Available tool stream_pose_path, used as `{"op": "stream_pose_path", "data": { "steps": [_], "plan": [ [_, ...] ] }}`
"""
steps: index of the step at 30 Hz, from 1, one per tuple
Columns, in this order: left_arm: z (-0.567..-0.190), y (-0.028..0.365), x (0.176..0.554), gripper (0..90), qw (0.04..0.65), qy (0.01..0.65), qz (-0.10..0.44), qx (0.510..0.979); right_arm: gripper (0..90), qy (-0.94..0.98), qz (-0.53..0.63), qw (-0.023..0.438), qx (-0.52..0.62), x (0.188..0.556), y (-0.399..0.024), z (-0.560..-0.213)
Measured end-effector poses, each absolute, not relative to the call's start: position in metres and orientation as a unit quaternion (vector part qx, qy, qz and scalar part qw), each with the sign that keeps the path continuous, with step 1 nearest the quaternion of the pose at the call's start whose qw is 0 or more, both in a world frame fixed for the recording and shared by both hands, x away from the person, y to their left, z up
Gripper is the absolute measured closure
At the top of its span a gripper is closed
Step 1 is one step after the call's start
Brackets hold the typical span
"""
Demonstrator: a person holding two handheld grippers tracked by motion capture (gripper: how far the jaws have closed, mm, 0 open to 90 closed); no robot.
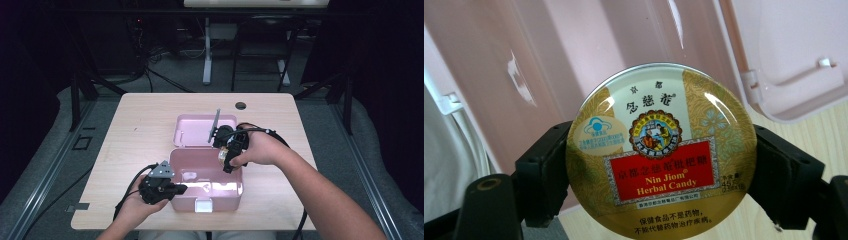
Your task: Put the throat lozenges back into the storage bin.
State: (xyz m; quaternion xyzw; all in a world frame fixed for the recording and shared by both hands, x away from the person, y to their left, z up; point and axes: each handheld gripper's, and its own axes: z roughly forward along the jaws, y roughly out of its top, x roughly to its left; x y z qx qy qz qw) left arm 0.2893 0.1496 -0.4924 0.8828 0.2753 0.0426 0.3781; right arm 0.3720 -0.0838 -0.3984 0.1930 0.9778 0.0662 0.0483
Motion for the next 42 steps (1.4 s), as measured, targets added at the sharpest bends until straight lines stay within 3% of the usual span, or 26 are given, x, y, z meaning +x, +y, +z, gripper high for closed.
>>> {"op": "stream_pose_path", "data": {
  "steps": [42],
  "plan": [
    [-0.492,0.149,0.289,89.3,0.378,0.276,0.044,0.883,20.0,0.993,0.029,0.013,0.115,0.378,-0.06,-0.473]
  ]
}}
